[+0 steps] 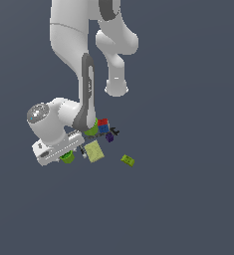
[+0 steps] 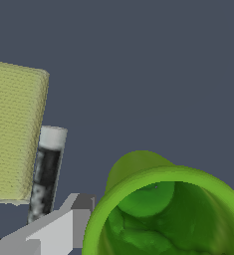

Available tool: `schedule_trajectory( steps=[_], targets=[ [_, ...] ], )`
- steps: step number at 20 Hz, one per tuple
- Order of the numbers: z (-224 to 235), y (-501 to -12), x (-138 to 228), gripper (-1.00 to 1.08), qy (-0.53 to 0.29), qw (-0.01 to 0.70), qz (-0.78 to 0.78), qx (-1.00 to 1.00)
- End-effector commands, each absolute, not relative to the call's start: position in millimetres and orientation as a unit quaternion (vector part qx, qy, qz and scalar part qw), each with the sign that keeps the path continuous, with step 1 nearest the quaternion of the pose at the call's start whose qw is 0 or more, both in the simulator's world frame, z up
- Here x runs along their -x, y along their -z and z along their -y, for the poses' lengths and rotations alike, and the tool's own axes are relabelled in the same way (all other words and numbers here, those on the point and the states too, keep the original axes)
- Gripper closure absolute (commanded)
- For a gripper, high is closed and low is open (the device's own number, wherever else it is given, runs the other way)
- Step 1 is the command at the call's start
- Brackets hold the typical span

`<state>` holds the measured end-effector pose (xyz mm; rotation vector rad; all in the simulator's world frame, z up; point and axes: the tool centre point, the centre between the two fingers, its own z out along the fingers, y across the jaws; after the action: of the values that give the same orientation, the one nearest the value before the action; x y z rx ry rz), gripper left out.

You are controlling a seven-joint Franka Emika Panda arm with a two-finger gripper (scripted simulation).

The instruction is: Pick up a designated object from a clutter of objects.

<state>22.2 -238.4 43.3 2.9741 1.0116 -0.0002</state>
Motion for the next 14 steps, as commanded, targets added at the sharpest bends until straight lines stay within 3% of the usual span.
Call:
schedule_trajectory(
  steps=[1, 14],
  targets=[
    [238.2, -42.5, -22.3, 1.08, 0.000, 0.000, -0.322, -0.947],
    [234.0, -46.7, -20.7, 1.08, 0.000, 0.001, -0.322, -0.947]
  ],
)
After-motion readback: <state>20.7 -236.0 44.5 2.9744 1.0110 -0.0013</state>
